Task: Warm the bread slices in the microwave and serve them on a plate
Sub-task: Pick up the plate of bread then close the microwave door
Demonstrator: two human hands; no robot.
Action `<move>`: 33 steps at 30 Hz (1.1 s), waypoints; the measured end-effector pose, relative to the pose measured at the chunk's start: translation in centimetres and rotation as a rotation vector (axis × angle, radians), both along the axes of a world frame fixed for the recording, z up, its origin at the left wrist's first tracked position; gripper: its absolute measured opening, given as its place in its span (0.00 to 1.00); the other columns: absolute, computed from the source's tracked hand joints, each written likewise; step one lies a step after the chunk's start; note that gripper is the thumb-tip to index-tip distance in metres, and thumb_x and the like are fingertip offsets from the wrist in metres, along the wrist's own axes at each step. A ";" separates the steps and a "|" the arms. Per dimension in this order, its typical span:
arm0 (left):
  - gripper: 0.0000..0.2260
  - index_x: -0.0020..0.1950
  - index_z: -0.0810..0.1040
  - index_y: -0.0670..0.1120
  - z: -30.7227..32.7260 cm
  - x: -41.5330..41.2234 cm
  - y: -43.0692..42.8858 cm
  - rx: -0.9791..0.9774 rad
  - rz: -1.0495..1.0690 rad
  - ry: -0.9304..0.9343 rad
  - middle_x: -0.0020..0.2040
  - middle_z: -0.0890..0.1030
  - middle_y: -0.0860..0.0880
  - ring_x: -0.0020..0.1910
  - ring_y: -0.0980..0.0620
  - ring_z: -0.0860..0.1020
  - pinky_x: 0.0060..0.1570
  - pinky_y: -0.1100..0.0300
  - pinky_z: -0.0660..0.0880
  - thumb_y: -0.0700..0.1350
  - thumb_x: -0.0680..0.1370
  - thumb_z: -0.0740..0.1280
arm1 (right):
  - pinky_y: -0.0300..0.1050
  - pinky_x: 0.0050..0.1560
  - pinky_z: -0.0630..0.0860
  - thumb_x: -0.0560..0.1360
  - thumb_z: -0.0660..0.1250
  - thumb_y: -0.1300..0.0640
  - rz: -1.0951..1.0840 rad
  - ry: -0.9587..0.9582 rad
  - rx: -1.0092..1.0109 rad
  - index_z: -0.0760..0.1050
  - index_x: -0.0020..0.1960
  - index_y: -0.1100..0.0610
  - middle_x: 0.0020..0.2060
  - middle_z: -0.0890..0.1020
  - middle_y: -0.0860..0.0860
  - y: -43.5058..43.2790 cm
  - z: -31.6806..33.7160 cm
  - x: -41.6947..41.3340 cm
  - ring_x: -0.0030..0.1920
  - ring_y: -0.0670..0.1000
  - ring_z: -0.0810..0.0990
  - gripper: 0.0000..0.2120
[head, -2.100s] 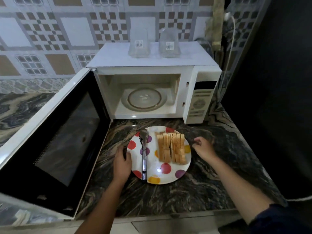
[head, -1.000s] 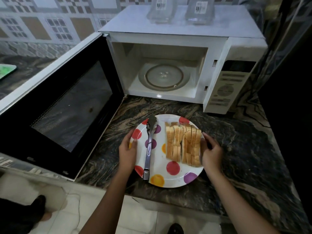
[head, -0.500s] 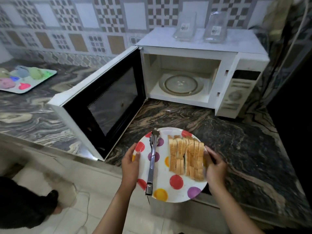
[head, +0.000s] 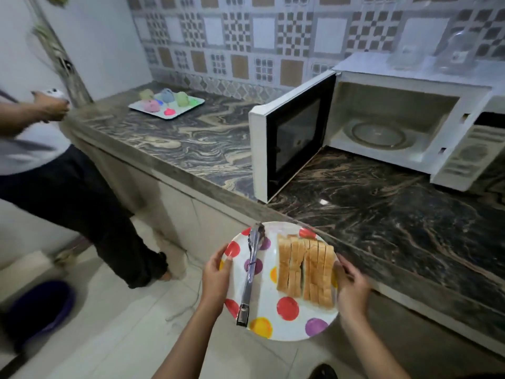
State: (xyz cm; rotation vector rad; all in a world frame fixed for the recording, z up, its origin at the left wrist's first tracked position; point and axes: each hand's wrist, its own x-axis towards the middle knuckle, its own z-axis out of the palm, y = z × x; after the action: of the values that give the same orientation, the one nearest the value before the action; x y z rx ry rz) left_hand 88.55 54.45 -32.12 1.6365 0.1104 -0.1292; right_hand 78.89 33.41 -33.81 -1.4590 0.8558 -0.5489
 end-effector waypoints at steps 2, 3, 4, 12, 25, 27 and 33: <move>0.11 0.55 0.76 0.49 0.2 -1.3 3.2 -0.004 0.063 0.017 0.52 0.81 0.50 0.51 0.50 0.79 0.55 0.53 0.76 0.36 0.78 0.62 | 0.51 0.61 0.73 0.77 0.64 0.55 0.044 -0.010 0.024 0.75 0.63 0.58 0.58 0.79 0.53 2.6 -0.3 0.1 0.58 0.53 0.77 0.16; 0.11 0.55 0.76 0.50 0.3 -1.9 4.8 -0.002 0.095 0.021 0.51 0.81 0.50 0.51 0.50 0.79 0.55 0.52 0.77 0.36 0.78 0.62 | 0.48 0.59 0.72 0.77 0.63 0.57 0.070 -0.011 0.037 0.74 0.64 0.59 0.57 0.79 0.52 3.9 -0.2 0.3 0.57 0.52 0.77 0.16; 0.10 0.54 0.76 0.51 0.4 -2.3 6.4 0.003 0.123 0.023 0.51 0.81 0.50 0.51 0.51 0.79 0.54 0.52 0.77 0.37 0.78 0.62 | 0.47 0.58 0.72 0.78 0.62 0.57 0.098 -0.009 0.040 0.75 0.64 0.59 0.57 0.79 0.52 5.3 -0.1 0.5 0.57 0.52 0.77 0.16; 0.12 0.61 0.75 0.48 1.4 -2.7 16.1 0.017 0.354 0.040 0.54 0.80 0.50 0.51 0.54 0.79 0.49 0.58 0.78 0.40 0.78 0.64 | 0.56 0.60 0.76 0.77 0.64 0.56 0.298 0.008 0.023 0.77 0.61 0.56 0.56 0.81 0.52 14.2 0.0 5.2 0.57 0.54 0.79 0.14; 0.14 0.64 0.73 0.47 3.0 10.7 19.1 -0.004 0.535 -0.040 0.53 0.79 0.51 0.52 0.52 0.78 0.48 0.58 0.77 0.42 0.78 0.65 | 0.42 0.52 0.74 0.77 0.65 0.57 0.494 -0.109 -0.043 0.78 0.60 0.59 0.53 0.82 0.52 17.0 2.3 23.1 0.52 0.49 0.79 0.13; 0.14 0.63 0.74 0.47 3.1 13.7 18.5 -0.019 0.534 -0.052 0.53 0.80 0.51 0.52 0.51 0.79 0.51 0.55 0.77 0.42 0.77 0.66 | 0.43 0.53 0.74 0.77 0.65 0.57 0.496 -0.115 -0.053 0.78 0.61 0.59 0.54 0.82 0.52 16.4 2.6 26.2 0.54 0.50 0.79 0.14; 0.09 0.54 0.76 0.50 3.4 22.5 16.6 -0.068 0.458 -0.027 0.48 0.81 0.55 0.47 0.57 0.79 0.40 0.65 0.77 0.38 0.77 0.66 | 0.45 0.55 0.75 0.77 0.64 0.60 0.413 -0.099 -0.048 0.78 0.60 0.60 0.54 0.82 0.54 14.6 2.9 33.6 0.54 0.51 0.80 0.13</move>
State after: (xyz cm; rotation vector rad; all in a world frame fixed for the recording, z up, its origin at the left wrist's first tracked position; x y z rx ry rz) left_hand 111.05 71.05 -28.72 1.5057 0.4507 0.2373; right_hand 112.46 48.01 -30.95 -1.5839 0.4466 -0.3278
